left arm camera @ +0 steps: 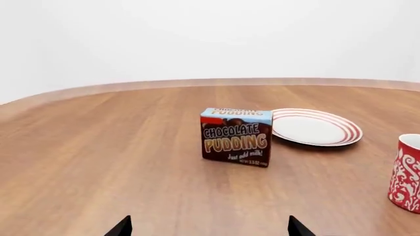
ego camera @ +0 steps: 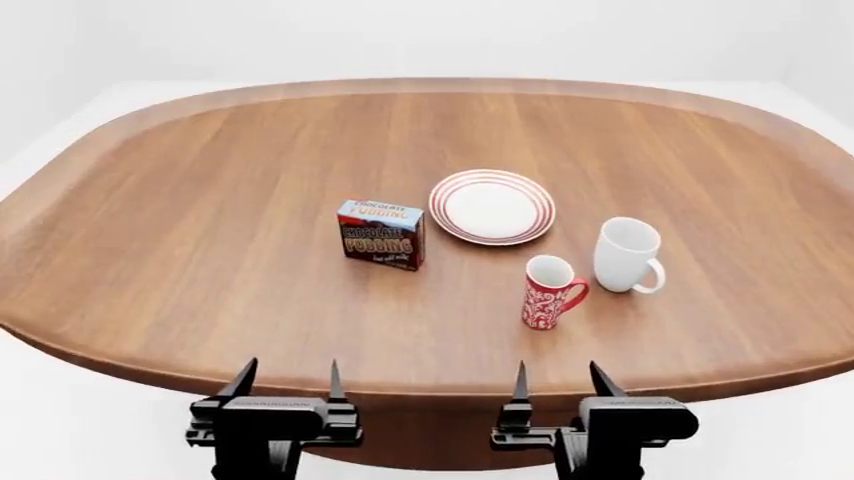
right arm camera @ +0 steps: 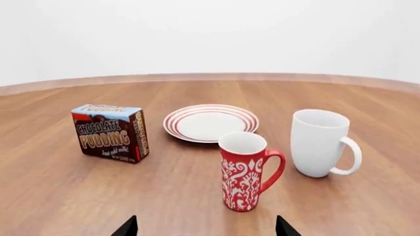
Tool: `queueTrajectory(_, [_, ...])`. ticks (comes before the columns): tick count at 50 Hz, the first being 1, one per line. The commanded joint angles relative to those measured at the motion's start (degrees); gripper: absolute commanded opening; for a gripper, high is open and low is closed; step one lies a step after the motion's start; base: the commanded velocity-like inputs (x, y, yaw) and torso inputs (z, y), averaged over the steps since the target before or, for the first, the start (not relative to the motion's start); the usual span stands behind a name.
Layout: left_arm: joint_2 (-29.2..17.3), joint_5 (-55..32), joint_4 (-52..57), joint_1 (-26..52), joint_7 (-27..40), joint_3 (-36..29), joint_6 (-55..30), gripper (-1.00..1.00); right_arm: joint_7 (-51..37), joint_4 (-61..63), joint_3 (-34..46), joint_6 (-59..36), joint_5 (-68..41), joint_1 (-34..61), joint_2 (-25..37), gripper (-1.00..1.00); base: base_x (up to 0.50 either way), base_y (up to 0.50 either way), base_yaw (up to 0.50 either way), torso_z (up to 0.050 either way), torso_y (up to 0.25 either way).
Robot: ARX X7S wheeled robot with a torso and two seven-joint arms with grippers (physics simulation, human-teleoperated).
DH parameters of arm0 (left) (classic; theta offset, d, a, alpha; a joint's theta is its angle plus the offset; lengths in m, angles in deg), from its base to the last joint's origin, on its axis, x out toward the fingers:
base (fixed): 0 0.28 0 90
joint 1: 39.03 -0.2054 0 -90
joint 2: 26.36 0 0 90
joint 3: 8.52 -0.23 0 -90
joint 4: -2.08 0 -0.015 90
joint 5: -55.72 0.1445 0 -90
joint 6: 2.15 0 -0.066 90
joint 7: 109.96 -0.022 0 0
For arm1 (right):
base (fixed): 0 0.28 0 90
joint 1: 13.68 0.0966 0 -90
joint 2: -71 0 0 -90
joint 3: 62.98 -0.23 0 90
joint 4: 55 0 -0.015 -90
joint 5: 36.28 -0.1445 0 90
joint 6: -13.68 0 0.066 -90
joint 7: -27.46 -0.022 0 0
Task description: Put the chocolate pudding to the right of the plate.
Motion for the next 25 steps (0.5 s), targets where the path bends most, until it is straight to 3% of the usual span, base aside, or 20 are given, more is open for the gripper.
queueTrajectory(1, [-0.95, -0.66, 1.41, 0.06, 1.20, -0.85, -1.10, 1.00, -0.24, 2.86, 0.43, -4.48, -3.07, 0.07, 1.17, 1.00, 0.00, 0.00, 0.00, 0.000, 0.000])
queueTrajectory(6, [-2.78, -2.18, 12.12, 2.09, 1.35, -1.02, -13.85, 1.00, -1.90, 12.61, 0.07, -18.42, -4.91, 3.51, 3.20, 1.00, 0.00, 0.00, 0.00, 0.000, 0.000])
queueTrajectory(9, [-4.61, -5.75, 24.76, 9.40, 1.29, -0.02, -33.28, 1.00, -3.50, 24.14, -2.14, -35.51, -8.53, 10.91, 5.62, 1.00, 0.00, 0.00, 0.00, 0.000, 0.000])
queueTrajectory(12, [-4.92, -8.92, 30.03, 18.39, 1.97, 2.02, -45.32, 1.00, -3.59, 30.23, -5.27, -49.40, -14.48, 19.34, 6.64, 1.00, 0.00, 0.00, 0.00, 0.000, 0.000])
queueTrajectory(17, [-5.66, -8.92, 31.58, 24.55, 3.05, 2.52, -49.79, 1.00, -5.18, 33.09, -5.02, -55.07, -14.67, 24.54, 8.18, 1.00, 0.00, 0.00, 0.00, 0.000, 0.000])
queueTrajectory(20, [-5.76, -7.74, 28.93, 23.50, 3.08, 1.28, -46.47, 1.00, -4.73, 32.78, -5.15, -54.07, -14.83, 23.94, 8.35, 1.00, 0.00, 0.00, 0.00, 0.000, 0.000])
queueTrajectory(25, [-5.55, -7.98, 28.32, 22.39, 3.29, 1.41, -45.41, 1.00, -4.34, 32.20, -5.05, -51.72, -14.61, 22.43, 8.45, 1.00, 0.50, 0.00, 0.00, 0.000, 0.000])
